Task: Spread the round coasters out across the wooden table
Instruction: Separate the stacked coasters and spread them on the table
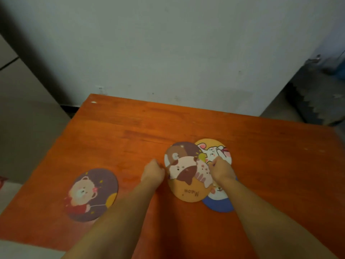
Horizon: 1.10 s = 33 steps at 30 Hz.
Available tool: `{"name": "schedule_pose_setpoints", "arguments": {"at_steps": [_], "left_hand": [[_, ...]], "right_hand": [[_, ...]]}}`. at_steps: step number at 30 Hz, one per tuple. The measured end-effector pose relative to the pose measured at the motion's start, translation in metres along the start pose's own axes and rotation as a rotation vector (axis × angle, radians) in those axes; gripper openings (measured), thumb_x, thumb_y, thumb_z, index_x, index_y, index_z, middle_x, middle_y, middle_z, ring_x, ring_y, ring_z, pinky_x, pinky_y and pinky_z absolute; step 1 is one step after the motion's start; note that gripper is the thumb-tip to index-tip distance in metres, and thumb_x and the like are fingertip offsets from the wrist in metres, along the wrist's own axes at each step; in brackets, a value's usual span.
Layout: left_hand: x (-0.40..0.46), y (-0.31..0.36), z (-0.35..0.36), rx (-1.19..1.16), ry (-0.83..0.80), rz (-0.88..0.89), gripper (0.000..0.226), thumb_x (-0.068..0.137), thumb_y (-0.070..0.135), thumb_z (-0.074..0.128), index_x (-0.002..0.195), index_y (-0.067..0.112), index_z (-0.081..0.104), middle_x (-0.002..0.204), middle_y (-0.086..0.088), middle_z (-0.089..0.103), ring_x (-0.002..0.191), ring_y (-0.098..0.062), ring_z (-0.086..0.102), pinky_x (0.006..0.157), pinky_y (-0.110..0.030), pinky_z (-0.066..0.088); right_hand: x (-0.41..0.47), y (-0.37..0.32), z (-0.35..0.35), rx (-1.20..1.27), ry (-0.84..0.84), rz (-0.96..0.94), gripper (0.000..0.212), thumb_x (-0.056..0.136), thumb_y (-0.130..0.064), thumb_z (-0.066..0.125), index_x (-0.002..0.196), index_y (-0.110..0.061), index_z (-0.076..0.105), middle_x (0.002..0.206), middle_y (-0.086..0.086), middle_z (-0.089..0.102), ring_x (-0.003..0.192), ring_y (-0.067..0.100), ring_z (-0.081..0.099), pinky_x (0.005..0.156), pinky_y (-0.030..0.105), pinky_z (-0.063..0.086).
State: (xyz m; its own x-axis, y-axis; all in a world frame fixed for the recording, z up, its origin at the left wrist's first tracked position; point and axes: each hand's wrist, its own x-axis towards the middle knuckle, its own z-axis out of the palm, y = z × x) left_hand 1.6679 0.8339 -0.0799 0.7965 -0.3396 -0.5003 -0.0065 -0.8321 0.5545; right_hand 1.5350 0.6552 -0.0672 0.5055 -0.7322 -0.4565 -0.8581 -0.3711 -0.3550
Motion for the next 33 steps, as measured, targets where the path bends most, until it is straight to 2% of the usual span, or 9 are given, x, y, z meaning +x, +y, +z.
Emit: {"name": "schedule_pose_setpoints", "arguments": {"at_steps": [5, 9, 11, 13, 15, 18, 25, 30, 33], "left_hand": [[-0.004, 0.010, 0.033, -0.046, -0.011, -0.064, 0.028, 0.090, 0.014, 0.051, 0.110, -0.004, 0.056, 0.117, -0.028, 0.063, 0.107, -0.043, 0.060, 0.072, -0.041, 0.044], [-0.006, 0.013, 0.044, -0.100, 0.024, -0.114, 0.029, 0.094, 0.017, 0.052, 0.112, -0.004, 0.058, 0.117, -0.028, 0.064, 0.106, -0.042, 0.061, 0.068, -0.038, 0.041], [-0.010, 0.014, 0.044, -0.150, 0.029, -0.135, 0.026, 0.092, 0.012, 0.054, 0.109, -0.006, 0.062, 0.112, -0.027, 0.066, 0.104, -0.042, 0.062, 0.070, -0.038, 0.043], [-0.016, 0.015, 0.041, -0.167, 0.026, -0.133, 0.014, 0.088, 0.008, 0.058, 0.081, -0.002, 0.065, 0.087, -0.021, 0.067, 0.090, -0.039, 0.061, 0.066, -0.037, 0.040], [-0.021, 0.017, 0.039, -0.157, 0.035, -0.128, 0.031, 0.087, 0.005, 0.058, 0.057, 0.008, 0.050, 0.068, -0.012, 0.055, 0.078, -0.032, 0.053, 0.063, -0.035, 0.037], [-0.035, 0.028, 0.033, -0.153, 0.027, -0.085, 0.031, 0.086, 0.004, 0.057, 0.058, 0.008, 0.045, 0.064, -0.008, 0.048, 0.075, -0.028, 0.048, 0.053, -0.029, 0.036], [-0.083, 0.059, 0.051, -0.180, -0.117, 0.096, 0.027, 0.092, 0.003, 0.053, 0.066, 0.007, 0.047, 0.064, -0.010, 0.047, 0.067, -0.028, 0.049, 0.075, -0.042, 0.053], [-0.131, 0.083, 0.099, -0.113, -0.249, 0.157, 0.043, 0.095, 0.004, 0.053, 0.059, 0.016, 0.032, 0.062, -0.009, 0.035, 0.070, -0.030, 0.041, 0.086, -0.052, 0.053], [-0.151, 0.099, 0.132, -0.117, -0.324, 0.154, 0.026, 0.097, 0.005, 0.052, 0.072, 0.011, 0.045, 0.073, -0.013, 0.045, 0.071, -0.031, 0.048, 0.086, -0.047, 0.056]], "right_hand": [[0.014, 0.020, 0.005, 0.052, -0.094, -0.040, 0.012, 0.101, -0.022, 0.044, 0.095, -0.012, 0.044, 0.079, 0.008, 0.050, 0.060, 0.020, 0.041, 0.066, 0.036, 0.037], [0.018, 0.018, 0.011, 0.026, -0.132, -0.089, 0.044, 0.100, -0.023, 0.047, 0.062, -0.020, 0.025, 0.059, 0.001, 0.026, 0.049, 0.015, 0.026, 0.054, 0.032, 0.031], [0.017, 0.017, 0.012, 0.055, -0.139, -0.089, 0.037, 0.099, -0.020, 0.049, 0.067, -0.018, 0.030, 0.060, 0.001, 0.026, 0.050, 0.014, 0.026, 0.057, 0.033, 0.033], [0.014, 0.019, 0.011, 0.113, -0.146, -0.088, 0.018, 0.099, -0.017, 0.049, 0.086, -0.014, 0.037, 0.065, -0.002, 0.032, 0.053, 0.013, 0.030, 0.065, 0.034, 0.034], [0.006, 0.022, 0.008, 0.169, -0.163, -0.115, 0.012, 0.100, -0.015, 0.046, 0.093, -0.013, 0.037, 0.068, -0.001, 0.035, 0.055, 0.014, 0.032, 0.068, 0.036, 0.033], [-0.009, 0.029, 0.002, 0.230, -0.113, -0.127, 0.012, 0.101, -0.014, 0.044, 0.091, -0.014, 0.037, 0.067, 0.001, 0.036, 0.056, 0.018, 0.030, 0.065, 0.038, 0.030], [-0.056, 0.091, -0.027, 0.305, 0.112, 0.016, 0.018, 0.098, -0.018, 0.044, 0.081, -0.018, 0.038, 0.071, 0.001, 0.045, 0.062, 0.019, 0.040, 0.056, 0.033, 0.034], [-0.085, 0.159, -0.041, 0.264, 0.205, 0.144, 0.013, 0.098, -0.019, 0.044, 0.085, -0.019, 0.042, 0.075, -0.001, 0.051, 0.063, 0.014, 0.048, 0.057, 0.030, 0.042], [-0.093, 0.203, -0.053, 0.257, 0.222, 0.201, 0.012, 0.098, -0.020, 0.045, 0.087, -0.019, 0.044, 0.075, -0.003, 0.050, 0.063, 0.012, 0.048, 0.058, 0.027, 0.043]]}}
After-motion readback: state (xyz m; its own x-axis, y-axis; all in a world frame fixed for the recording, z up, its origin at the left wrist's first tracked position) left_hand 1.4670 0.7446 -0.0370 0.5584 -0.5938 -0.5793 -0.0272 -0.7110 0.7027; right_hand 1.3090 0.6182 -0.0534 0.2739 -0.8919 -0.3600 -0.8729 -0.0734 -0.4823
